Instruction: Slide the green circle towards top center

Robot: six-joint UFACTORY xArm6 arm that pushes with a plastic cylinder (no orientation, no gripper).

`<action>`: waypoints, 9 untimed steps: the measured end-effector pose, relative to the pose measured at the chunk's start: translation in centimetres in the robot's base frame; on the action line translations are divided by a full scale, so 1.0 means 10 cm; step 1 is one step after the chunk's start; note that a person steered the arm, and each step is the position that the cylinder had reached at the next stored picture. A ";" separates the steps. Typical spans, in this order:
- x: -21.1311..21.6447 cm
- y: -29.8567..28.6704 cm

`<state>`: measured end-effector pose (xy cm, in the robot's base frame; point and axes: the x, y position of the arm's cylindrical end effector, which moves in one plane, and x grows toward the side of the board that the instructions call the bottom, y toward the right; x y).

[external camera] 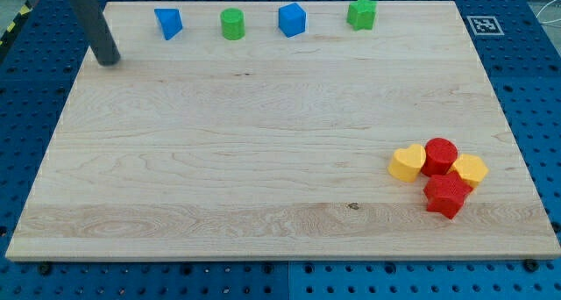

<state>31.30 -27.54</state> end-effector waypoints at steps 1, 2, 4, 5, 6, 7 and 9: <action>-0.55 -0.23; -1.00 -0.18; -1.09 0.66; -0.84 0.72; -0.57 0.72; -0.42 0.91; 0.14 1.21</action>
<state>32.67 -15.48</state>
